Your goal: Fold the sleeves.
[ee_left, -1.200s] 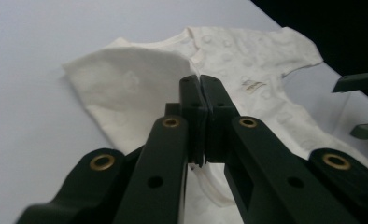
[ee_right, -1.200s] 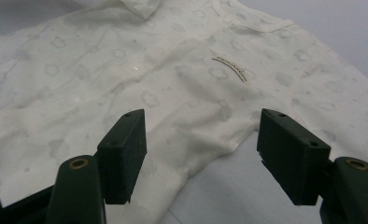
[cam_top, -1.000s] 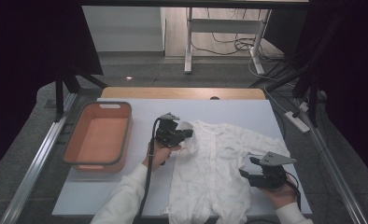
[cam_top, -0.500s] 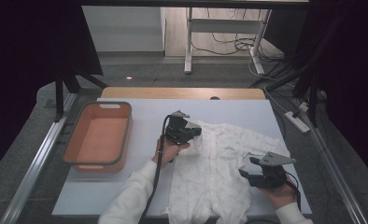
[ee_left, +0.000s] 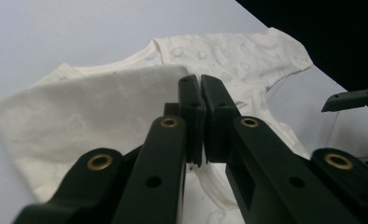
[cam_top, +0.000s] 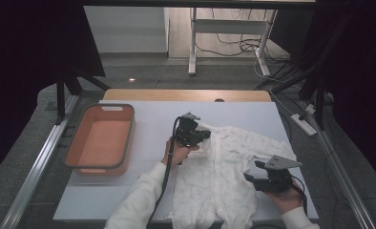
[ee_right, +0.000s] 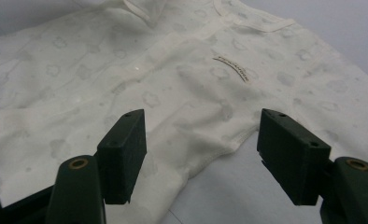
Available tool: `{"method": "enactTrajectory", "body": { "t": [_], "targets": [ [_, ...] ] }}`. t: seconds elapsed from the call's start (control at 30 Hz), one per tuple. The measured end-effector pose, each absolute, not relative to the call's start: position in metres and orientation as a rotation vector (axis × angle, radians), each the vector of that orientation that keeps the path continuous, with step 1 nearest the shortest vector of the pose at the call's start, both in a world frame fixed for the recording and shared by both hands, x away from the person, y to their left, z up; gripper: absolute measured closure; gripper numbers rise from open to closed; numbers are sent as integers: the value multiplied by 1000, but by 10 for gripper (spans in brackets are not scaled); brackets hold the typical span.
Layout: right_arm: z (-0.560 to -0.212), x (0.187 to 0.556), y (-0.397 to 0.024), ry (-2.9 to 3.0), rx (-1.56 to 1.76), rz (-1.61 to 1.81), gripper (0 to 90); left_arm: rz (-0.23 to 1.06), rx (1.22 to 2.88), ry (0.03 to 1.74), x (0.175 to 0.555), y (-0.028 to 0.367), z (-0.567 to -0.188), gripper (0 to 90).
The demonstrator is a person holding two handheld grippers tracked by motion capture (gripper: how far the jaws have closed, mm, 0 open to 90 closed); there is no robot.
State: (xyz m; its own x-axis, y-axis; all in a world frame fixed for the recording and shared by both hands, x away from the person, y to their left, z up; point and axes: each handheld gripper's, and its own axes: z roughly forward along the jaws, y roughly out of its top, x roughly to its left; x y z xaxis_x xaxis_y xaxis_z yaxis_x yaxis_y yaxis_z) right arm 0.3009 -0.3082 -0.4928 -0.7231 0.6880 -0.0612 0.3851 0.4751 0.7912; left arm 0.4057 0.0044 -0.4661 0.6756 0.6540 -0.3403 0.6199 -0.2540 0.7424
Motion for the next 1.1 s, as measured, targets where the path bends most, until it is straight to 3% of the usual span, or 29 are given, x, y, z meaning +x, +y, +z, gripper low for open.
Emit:
{"method": "enactTrajectory", "body": {
  "t": [0.1, 0.2, 0.3, 0.7, 1.1],
  "targets": [
    [-493, 301, -308, 2357, 899, 1122, 329, 27, 1950, 976, 407, -1, -469, 795],
    [-493, 301, -308, 2361, 895, 1116, 328, 24, 1947, 958, 404, -1, -467, 558],
    [-493, 301, -309, 2358, 902, 1122, 326, 43, 1926, 949, 400, 7, -464, 445],
    [-491, 300, -305, 2352, 895, 1128, 326, 144, 1961, 967, 370, 49, -460, 353],
    [-487, 304, -293, 2344, 893, 1148, 327, 218, 1991, 1017, 343, 82, -475, 329]
  ]
}}
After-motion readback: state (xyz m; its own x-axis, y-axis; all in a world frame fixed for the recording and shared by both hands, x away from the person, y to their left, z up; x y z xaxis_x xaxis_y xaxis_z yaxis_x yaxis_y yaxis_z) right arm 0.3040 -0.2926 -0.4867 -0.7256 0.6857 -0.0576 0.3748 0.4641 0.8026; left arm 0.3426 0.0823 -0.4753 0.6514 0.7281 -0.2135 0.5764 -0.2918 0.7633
